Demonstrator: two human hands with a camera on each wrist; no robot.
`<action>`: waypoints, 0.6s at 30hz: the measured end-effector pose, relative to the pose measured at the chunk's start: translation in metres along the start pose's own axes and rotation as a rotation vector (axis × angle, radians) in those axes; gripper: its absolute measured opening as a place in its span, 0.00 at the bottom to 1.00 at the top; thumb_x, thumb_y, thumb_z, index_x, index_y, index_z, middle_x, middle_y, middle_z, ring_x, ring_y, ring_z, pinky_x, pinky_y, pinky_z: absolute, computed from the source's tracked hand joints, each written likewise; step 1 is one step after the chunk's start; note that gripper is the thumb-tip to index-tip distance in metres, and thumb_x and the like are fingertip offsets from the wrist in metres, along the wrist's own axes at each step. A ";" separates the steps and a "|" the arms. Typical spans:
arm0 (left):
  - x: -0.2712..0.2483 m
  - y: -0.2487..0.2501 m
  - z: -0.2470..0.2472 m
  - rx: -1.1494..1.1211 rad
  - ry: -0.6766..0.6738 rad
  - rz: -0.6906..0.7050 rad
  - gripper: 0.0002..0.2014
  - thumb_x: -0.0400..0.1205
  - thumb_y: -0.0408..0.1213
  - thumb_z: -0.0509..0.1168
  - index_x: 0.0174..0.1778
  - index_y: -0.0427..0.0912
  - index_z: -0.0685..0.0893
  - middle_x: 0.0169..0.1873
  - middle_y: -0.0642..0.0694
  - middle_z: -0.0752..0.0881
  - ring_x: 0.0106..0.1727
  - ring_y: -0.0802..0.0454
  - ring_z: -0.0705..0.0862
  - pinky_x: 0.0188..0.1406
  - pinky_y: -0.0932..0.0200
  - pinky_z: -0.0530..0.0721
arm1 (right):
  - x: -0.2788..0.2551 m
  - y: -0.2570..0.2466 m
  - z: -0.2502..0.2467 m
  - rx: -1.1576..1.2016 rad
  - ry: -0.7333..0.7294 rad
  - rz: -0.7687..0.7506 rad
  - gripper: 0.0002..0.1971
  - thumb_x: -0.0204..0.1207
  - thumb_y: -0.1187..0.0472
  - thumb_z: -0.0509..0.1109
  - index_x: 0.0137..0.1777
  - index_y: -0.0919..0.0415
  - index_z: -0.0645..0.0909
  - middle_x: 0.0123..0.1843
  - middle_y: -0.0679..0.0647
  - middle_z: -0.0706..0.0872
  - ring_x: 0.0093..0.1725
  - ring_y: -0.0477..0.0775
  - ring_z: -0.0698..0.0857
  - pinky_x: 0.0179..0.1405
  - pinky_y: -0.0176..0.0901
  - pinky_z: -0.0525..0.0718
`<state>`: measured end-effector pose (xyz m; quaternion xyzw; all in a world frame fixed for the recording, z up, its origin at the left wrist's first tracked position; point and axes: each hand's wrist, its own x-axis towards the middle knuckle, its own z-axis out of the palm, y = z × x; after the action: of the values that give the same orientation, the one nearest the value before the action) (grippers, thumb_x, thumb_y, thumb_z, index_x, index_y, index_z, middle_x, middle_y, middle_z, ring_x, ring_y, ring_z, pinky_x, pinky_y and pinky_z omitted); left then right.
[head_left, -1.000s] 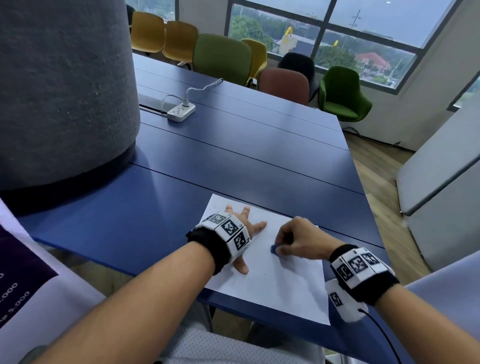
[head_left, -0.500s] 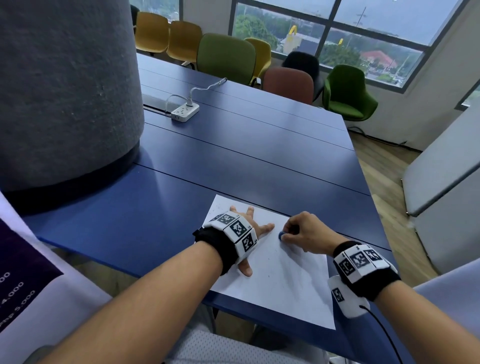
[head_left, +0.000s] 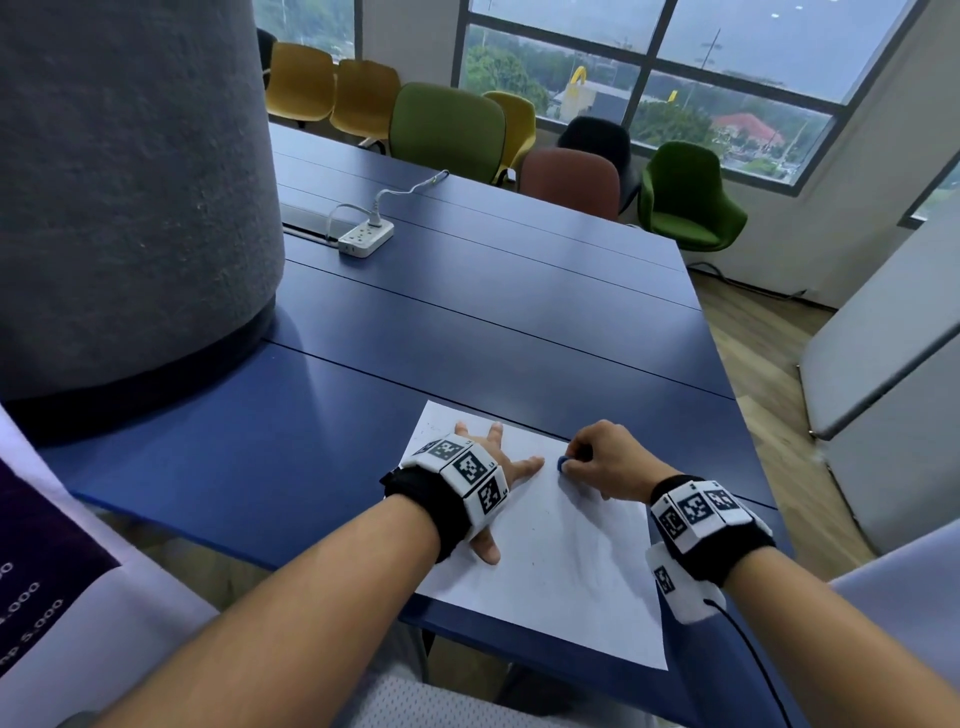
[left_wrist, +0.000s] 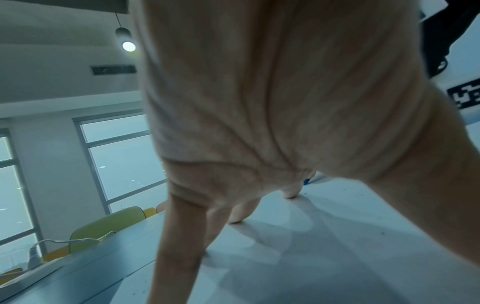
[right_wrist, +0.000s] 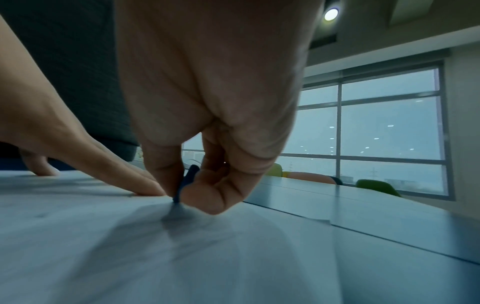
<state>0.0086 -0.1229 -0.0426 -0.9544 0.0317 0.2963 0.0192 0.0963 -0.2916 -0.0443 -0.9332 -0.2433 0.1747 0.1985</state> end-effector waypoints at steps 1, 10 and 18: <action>0.000 0.000 -0.001 -0.005 -0.003 -0.002 0.67 0.61 0.60 0.82 0.82 0.71 0.35 0.84 0.39 0.32 0.80 0.17 0.39 0.74 0.20 0.60 | -0.001 -0.001 0.001 -0.005 -0.017 -0.011 0.09 0.76 0.61 0.70 0.40 0.67 0.85 0.34 0.61 0.87 0.21 0.51 0.79 0.20 0.40 0.82; -0.003 0.001 -0.003 -0.013 -0.021 -0.002 0.66 0.64 0.57 0.82 0.82 0.70 0.35 0.84 0.39 0.31 0.80 0.18 0.37 0.74 0.19 0.59 | 0.001 0.002 -0.002 -0.051 -0.009 -0.033 0.07 0.75 0.61 0.71 0.41 0.65 0.83 0.31 0.50 0.82 0.22 0.44 0.77 0.18 0.28 0.76; -0.002 0.000 -0.002 -0.010 -0.009 0.001 0.66 0.64 0.58 0.82 0.82 0.70 0.35 0.84 0.39 0.32 0.80 0.18 0.38 0.76 0.21 0.58 | -0.002 0.002 -0.002 -0.048 -0.010 -0.029 0.07 0.74 0.62 0.71 0.40 0.66 0.83 0.31 0.52 0.83 0.21 0.46 0.78 0.19 0.34 0.78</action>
<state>0.0080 -0.1230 -0.0397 -0.9532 0.0305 0.3005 0.0144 0.0963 -0.2942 -0.0432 -0.9332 -0.2618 0.1707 0.1772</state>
